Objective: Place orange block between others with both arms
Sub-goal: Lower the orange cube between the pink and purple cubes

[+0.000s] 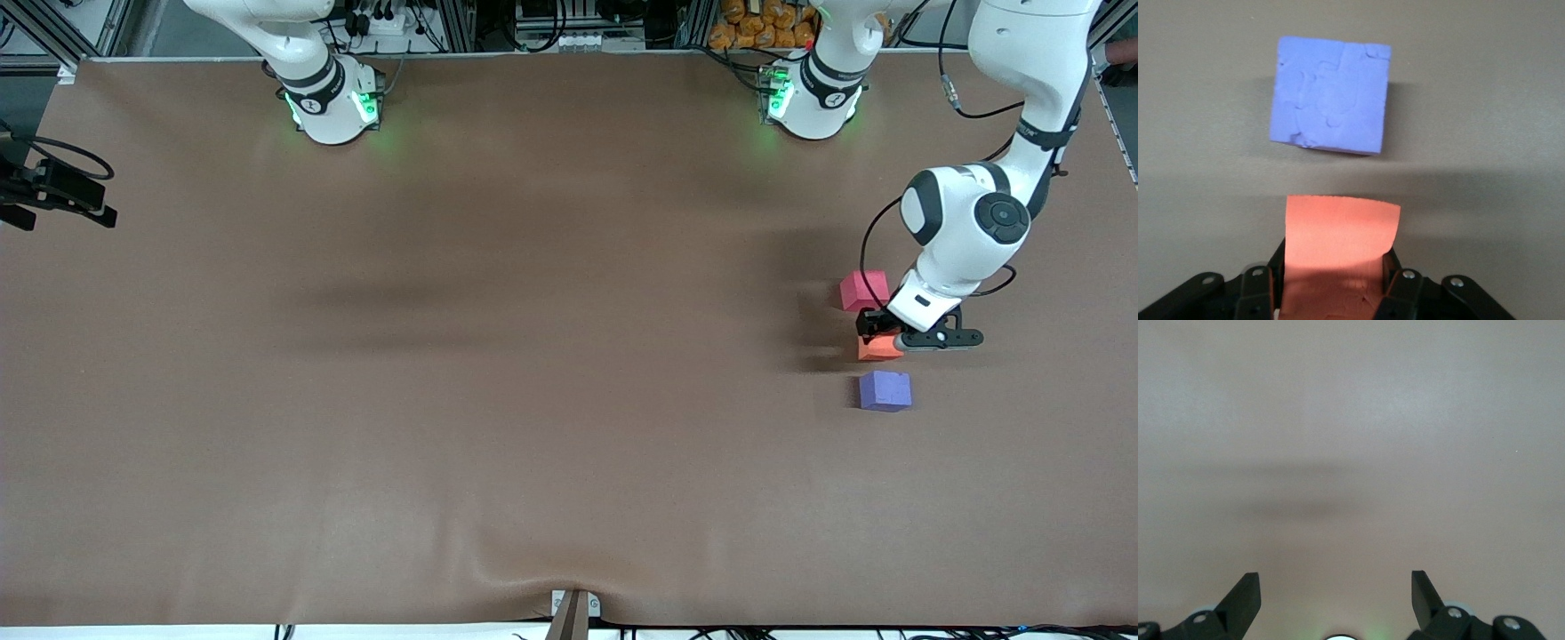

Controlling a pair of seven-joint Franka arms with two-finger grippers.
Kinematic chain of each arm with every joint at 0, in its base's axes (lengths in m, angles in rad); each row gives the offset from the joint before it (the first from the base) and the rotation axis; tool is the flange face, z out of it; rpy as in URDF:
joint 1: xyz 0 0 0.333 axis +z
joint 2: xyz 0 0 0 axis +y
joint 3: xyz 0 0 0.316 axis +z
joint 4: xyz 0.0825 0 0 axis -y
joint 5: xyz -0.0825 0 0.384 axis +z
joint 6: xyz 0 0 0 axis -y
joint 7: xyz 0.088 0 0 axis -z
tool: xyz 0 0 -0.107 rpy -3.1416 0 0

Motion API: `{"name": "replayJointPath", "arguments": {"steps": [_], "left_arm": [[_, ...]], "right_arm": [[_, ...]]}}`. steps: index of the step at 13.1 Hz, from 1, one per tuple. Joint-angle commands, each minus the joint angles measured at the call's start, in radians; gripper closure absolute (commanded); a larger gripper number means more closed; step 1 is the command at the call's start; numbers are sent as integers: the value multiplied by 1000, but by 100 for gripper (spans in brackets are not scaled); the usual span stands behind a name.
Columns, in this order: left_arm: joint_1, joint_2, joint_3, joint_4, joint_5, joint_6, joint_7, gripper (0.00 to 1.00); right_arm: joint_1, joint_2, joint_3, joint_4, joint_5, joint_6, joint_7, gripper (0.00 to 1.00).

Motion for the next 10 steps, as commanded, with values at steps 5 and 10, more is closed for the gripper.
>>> {"name": "replayJointPath", "arguments": {"steps": [5, 10], "left_arm": [[27, 9, -35, -2, -26, 22, 18, 0], [25, -42, -37, 30, -25, -10, 16, 0]], "right_arm": [[8, -3, -3, 0, -13, -8, -4, 0], [8, -5, -3, 0, -12, -8, -4, 0]]}}
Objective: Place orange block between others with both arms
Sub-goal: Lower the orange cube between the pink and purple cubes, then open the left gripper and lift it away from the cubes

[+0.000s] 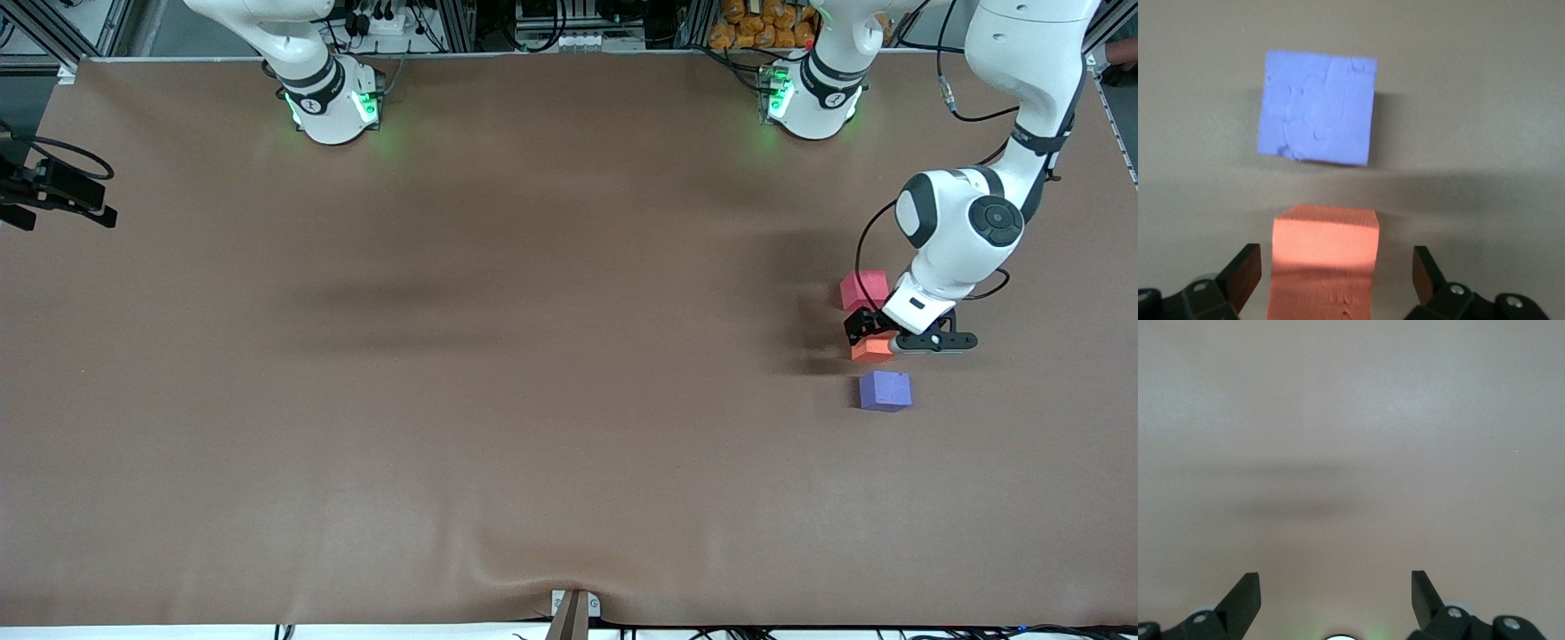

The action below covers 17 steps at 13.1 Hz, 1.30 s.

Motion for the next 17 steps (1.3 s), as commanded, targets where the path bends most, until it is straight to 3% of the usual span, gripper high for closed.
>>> {"name": "replayJointPath", "arguments": {"steps": [1, 3, 6, 8, 15, 17], "left_arm": [[12, -51, -17, 32, -23, -41, 15, 0], [10, -71, -17, 119, -18, -168, 14, 0], [7, -73, -19, 371, -12, -514, 11, 0], [8, -67, -17, 497, -10, -670, 11, 0], [12, -76, -16, 732, -7, -940, 11, 0], [5, -129, -17, 744, 8, -1009, 3, 0]], "right_arm": [[8, -4, -3, 0, -12, -8, -4, 0], [8, -3, -3, 2, -12, -8, -4, 0], [10, -3, -2, 2, -12, -8, -4, 0], [10, -5, -2, 2, -12, -8, -4, 0], [21, -8, -2, 2, -12, -22, -4, 0], [21, -11, -2, 3, -8, -35, -3, 0]]}}
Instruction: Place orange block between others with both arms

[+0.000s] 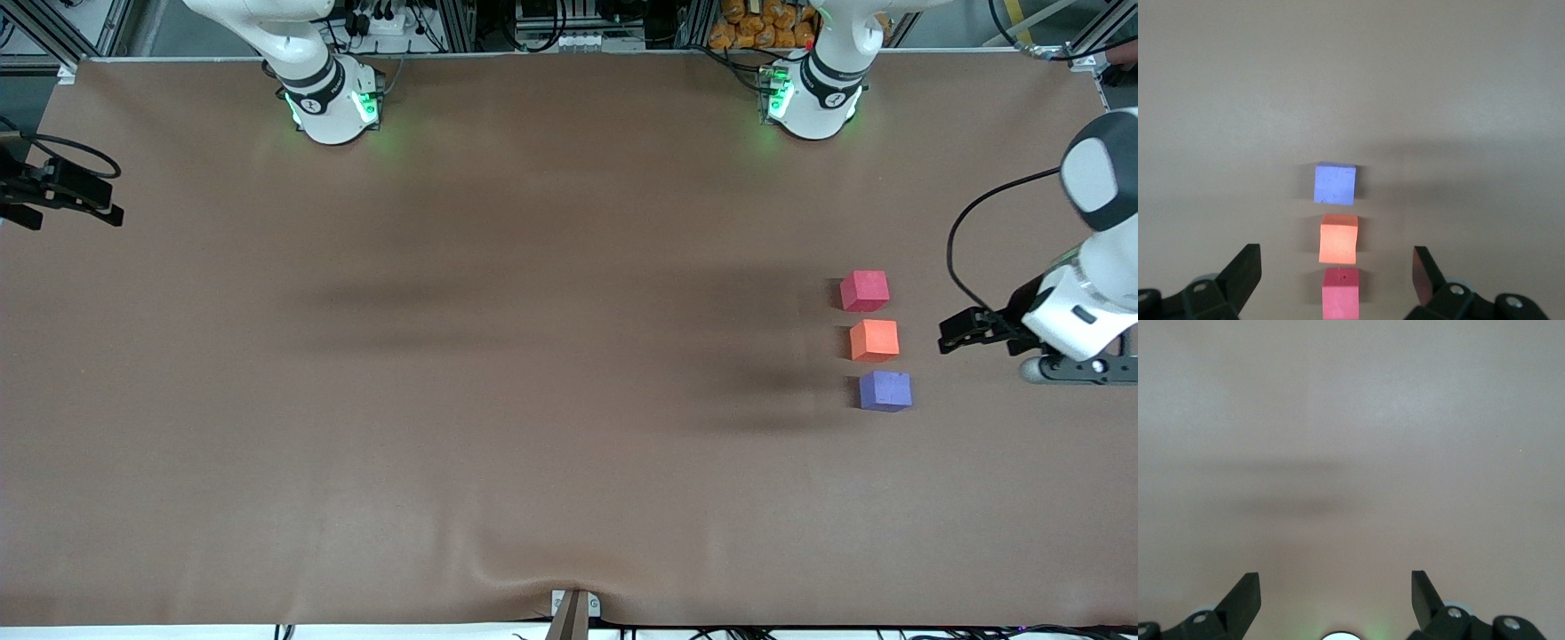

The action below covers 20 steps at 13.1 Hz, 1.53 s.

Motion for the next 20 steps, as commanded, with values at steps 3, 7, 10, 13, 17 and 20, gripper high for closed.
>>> {"name": "replayJointPath", "arguments": {"steps": [3, 7, 10, 13, 17, 20], "left_arm": [[1, -144, -11, 32, 8, -183, -11, 0], [-11, -270, -40, 38, 35, -268, -100, 0], [-25, -276, -37, 61, 43, -291, -105, 0], [-43, -268, -32, 63, 43, -291, -103, 0], [-42, -256, -29, 58, 69, -290, -112, 0], [-40, -256, -31, 56, 89, -290, -116, 0]], "right_arm": [[11, -11, -6, 3, -8, -23, -3, 0], [9, -9, -6, 3, -10, -21, -3, 0], [11, -8, -6, 3, -10, -21, -3, 0], [11, -6, -5, 3, -10, -21, -3, 0], [11, -6, -6, 3, -10, -21, -3, 0], [11, -6, -6, 3, -10, -21, -3, 0]]}}
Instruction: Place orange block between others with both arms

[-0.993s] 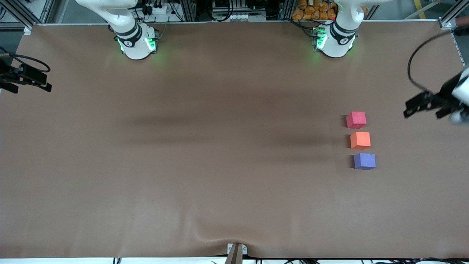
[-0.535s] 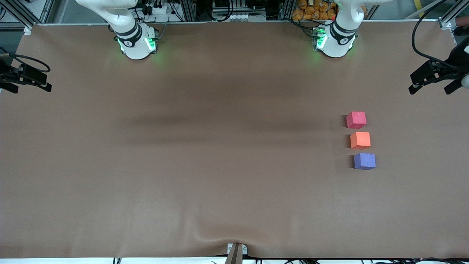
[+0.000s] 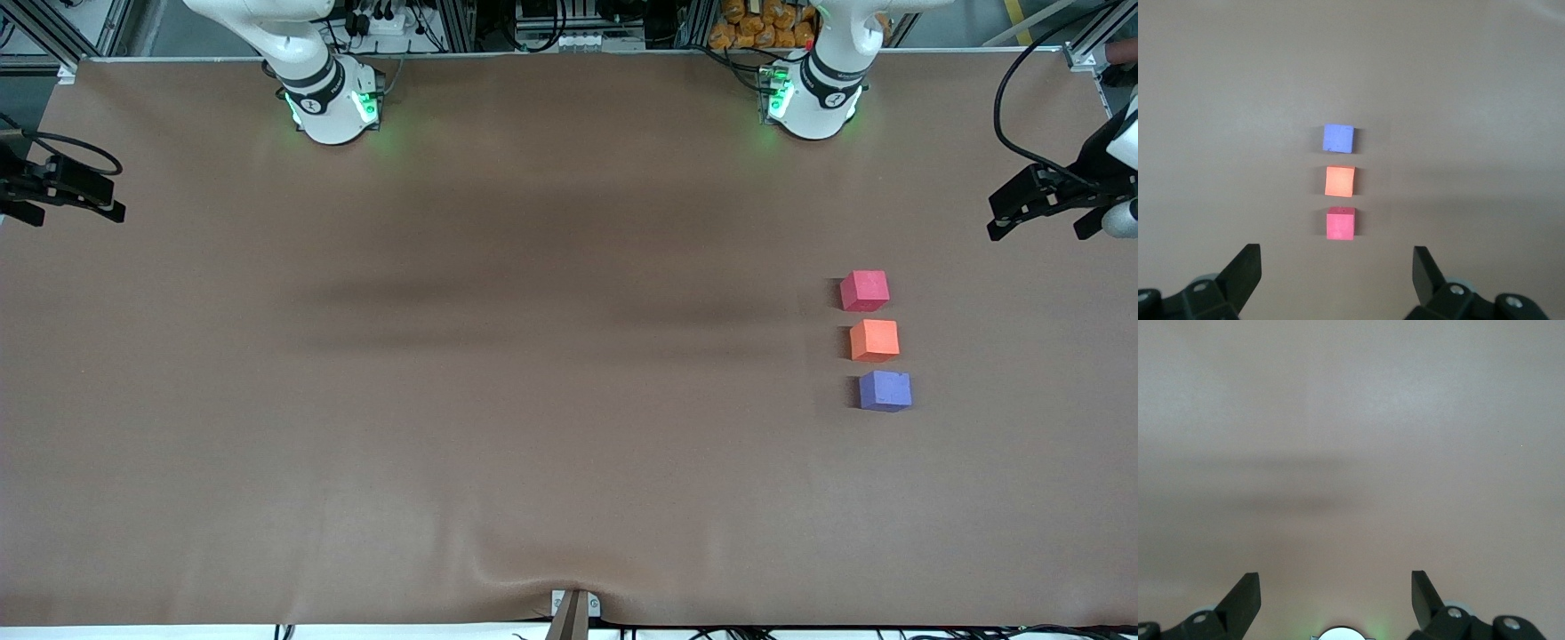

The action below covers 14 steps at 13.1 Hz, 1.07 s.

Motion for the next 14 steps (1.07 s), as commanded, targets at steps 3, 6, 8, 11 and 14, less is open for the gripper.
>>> {"name": "replayJointPath", "arguments": {"steps": [3, 6, 8, 11, 14], "left_arm": [[-6, 1, 3, 5, 16, -13, -12, 0], [-5, 7, 3, 7, 12, -14, 5, 0], [-6, 9, 3, 7, 12, -16, -11, 0], [-6, 11, 3, 5, 12, -17, -14, 0], [-6, 14, 1, 5, 12, -17, -12, 0]], "right_arm": [[10, -6, -6, 2, -10, -11, -4, 0], [10, -6, -6, 2, -10, -11, -3, 0], [10, -6, -6, 2, -10, -11, -4, 0], [10, -6, -6, 2, -8, -11, -3, 0], [10, -6, -4, 2, -10, -11, -3, 0]]}}
